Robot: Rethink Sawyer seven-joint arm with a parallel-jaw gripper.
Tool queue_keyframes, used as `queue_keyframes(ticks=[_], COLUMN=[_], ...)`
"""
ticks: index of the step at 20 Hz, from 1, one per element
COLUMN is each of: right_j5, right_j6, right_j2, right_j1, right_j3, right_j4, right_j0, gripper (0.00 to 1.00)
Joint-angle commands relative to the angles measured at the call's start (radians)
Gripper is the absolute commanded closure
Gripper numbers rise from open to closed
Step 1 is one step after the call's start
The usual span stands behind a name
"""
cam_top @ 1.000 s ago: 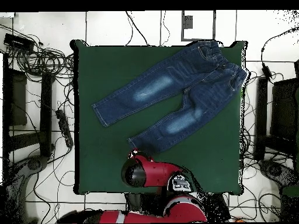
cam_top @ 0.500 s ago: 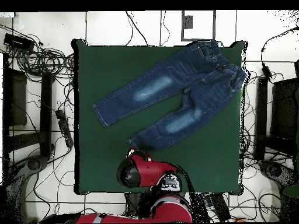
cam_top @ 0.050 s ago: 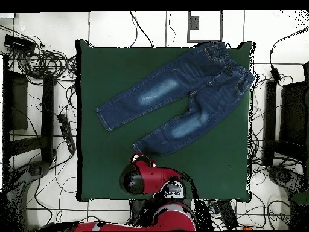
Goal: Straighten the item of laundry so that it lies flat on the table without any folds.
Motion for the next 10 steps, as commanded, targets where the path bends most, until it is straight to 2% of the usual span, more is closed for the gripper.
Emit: queue_keyframes(ticks=[1,3,10], right_j5=[-0.112,-0.111,-0.094], right_j6=[0.182,0.187,0.268], right_j2=[0.096,0.1,0.132], right_j1=[0.196,0.194,0.136], right_j3=[-0.193,-0.188,-0.074], right_j4=[0.121,0.125,0.185], right_j0=[0.011,0.008,0.001], gripper=[1.0,1.0,1.0])
